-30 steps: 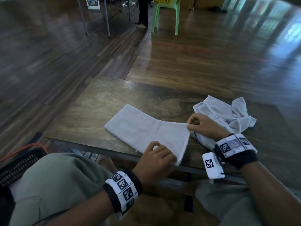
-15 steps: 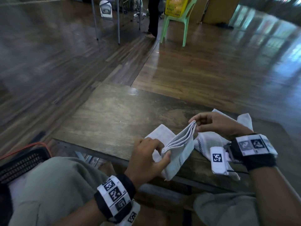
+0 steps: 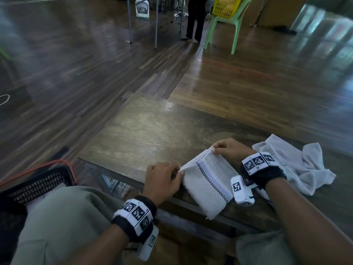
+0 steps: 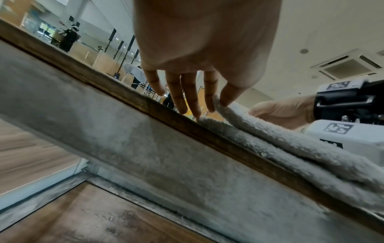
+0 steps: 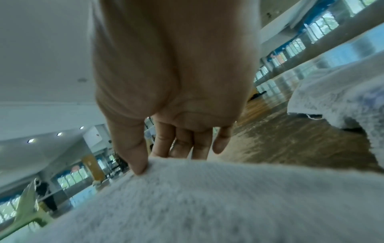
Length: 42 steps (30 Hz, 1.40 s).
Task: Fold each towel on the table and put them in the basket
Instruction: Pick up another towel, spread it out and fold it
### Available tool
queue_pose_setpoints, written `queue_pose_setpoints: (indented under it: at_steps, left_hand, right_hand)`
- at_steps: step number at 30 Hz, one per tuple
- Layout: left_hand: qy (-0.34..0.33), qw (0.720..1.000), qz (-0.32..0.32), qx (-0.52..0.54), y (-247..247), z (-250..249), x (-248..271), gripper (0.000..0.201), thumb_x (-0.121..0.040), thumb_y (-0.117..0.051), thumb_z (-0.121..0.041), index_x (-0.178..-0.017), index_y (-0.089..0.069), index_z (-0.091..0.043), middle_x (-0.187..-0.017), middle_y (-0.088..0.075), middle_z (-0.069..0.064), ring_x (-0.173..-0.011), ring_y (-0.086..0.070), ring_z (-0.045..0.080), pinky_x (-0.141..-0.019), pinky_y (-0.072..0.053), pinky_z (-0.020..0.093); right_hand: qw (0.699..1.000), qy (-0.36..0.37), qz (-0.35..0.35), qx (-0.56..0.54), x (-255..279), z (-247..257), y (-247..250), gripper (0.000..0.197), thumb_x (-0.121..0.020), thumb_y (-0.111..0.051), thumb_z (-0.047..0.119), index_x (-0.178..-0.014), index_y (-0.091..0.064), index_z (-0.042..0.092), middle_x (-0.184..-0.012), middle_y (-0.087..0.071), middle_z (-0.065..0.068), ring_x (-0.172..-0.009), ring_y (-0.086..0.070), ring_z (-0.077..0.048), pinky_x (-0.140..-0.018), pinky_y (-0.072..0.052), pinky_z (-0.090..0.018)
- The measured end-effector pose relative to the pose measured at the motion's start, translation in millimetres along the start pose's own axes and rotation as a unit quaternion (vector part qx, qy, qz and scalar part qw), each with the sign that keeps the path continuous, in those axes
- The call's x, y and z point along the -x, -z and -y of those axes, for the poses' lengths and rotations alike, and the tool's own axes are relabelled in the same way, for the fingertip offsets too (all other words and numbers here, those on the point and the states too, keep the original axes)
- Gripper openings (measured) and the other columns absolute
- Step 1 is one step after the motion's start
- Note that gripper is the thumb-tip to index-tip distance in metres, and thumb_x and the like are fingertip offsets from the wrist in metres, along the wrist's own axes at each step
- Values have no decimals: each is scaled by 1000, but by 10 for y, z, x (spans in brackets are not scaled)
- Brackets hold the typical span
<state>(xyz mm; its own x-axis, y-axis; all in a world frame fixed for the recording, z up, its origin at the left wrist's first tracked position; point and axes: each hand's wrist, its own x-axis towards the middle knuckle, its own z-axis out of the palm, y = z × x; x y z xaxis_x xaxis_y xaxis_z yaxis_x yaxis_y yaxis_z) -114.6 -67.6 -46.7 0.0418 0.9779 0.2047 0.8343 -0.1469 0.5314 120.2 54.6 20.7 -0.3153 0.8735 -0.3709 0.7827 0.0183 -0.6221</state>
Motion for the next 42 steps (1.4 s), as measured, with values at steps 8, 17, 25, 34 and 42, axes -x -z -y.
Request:
queue_pose_setpoints:
  at_steps: [8,17,25,34,42]
  left_hand:
    - [39,999,15,-15,-30,21,-52,29,-88,-47,-49,-76,-58,-24,-72,-59,-9,-76,-53,13,-82,-36,33]
    - [24,999,29,-22,-18,11,-59,18,-88,-51,-44,-94,-57,-28,-88,-63,-9,-89,-54,15,-84,-37,34]
    - [-5,996,61,-68,70,-19,-224,7,-89,-52,-34,-89,-56,-29,-87,-65,-10,-90,-57,14,-81,-31,33]
    - [-132,954,181,-197,219,-243,-685,22,-88,-46,-23,-105,-60,-23,-109,-61,-5,-105,-54,18,-93,-30,37]
    - [-186,951,205,-139,80,-312,-759,23,-92,-50,-35,-106,-68,-31,-110,-65,-11,-99,-59,12,-86,-34,30]
  right_hand:
    - [998,10,-49,46,-36,62,-137,21,-91,-57,21,-105,-67,9,-104,-67,-7,-93,-60,-17,-74,-45,-25]
    - [987,-7,-108,121,-65,135,-290,24,-90,-59,14,-113,-61,10,-111,-63,-8,-96,-57,-19,-78,-40,-25]
    - [981,11,-105,160,28,0,-313,18,-88,-57,8,-93,-71,18,-102,-70,-5,-92,-64,-19,-78,-48,-26]
    - [977,-14,-118,179,565,-193,-445,14,-85,-63,28,-97,-67,23,-100,-67,3,-92,-62,-15,-80,-52,-35]
    - [976,24,-118,182,594,-247,-530,19,-90,-56,20,-105,-63,13,-106,-58,-5,-97,-57,-22,-83,-45,-31]
